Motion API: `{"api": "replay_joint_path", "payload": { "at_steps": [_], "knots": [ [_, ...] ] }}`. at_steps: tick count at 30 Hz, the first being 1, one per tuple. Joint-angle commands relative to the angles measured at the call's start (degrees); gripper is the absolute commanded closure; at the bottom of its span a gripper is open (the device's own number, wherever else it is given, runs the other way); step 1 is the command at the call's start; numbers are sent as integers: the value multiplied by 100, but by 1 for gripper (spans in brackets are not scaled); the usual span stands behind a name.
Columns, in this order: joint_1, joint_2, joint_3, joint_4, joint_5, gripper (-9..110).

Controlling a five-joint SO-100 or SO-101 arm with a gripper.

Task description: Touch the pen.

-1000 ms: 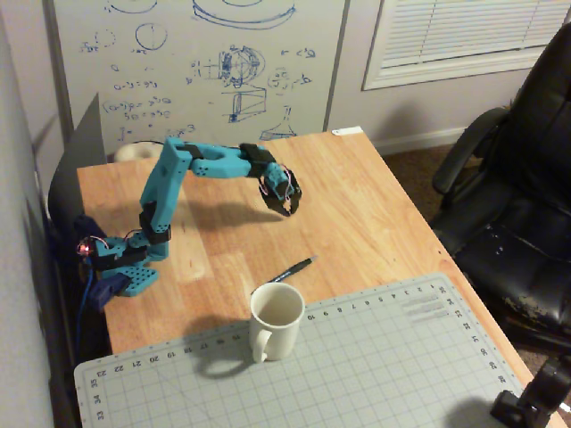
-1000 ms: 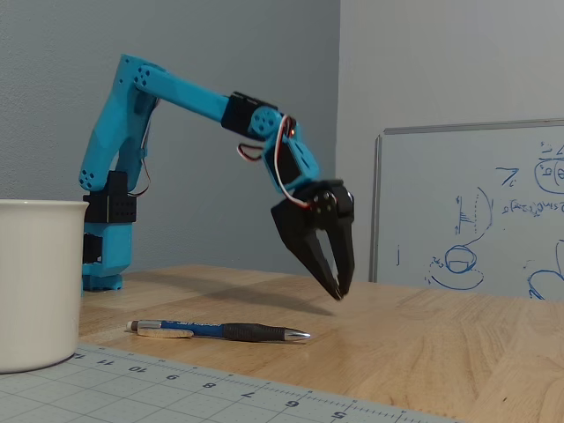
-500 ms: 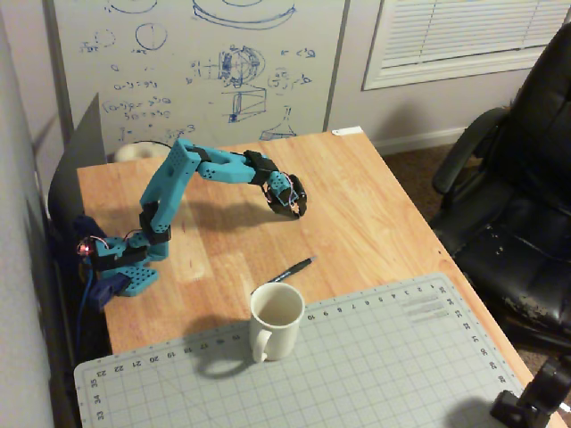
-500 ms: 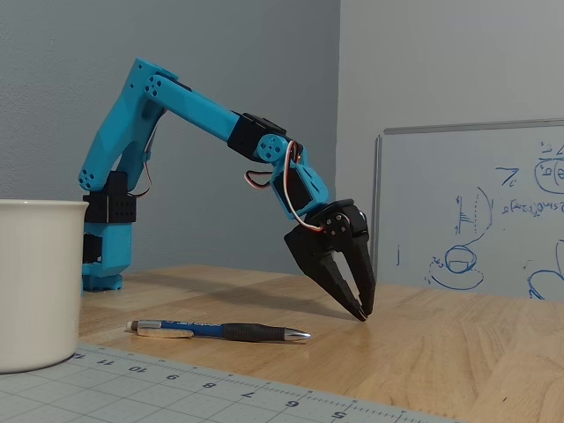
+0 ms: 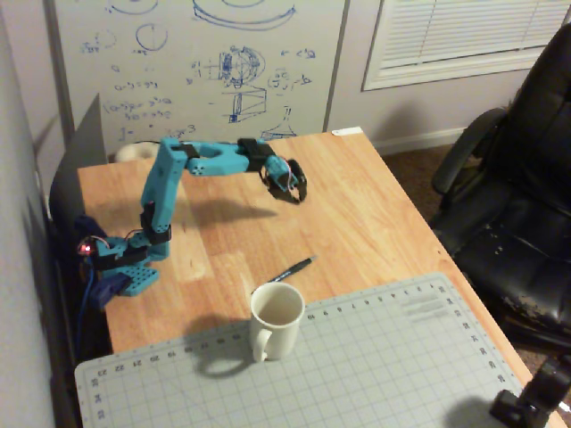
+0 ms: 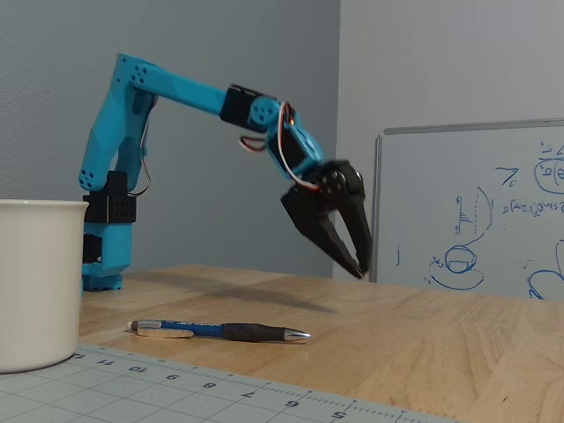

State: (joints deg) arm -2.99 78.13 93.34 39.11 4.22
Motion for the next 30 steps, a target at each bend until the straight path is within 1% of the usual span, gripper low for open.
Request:
{"api": "replay_joint_path", "payload": {
  "at_steps": [1,4,6,12,18,30],
  "knots": [
    [149,1494,-158,1090,44,101],
    [422,2074,-176,1723,-35,101],
    [589,2320,-255,1925,-35,101],
    [1002,2373,-369,1969,-35,101],
    [1362,1318,-686,1951,-44,101],
    [1336,-536,-1828,1960,-44,101]
  ]
}}
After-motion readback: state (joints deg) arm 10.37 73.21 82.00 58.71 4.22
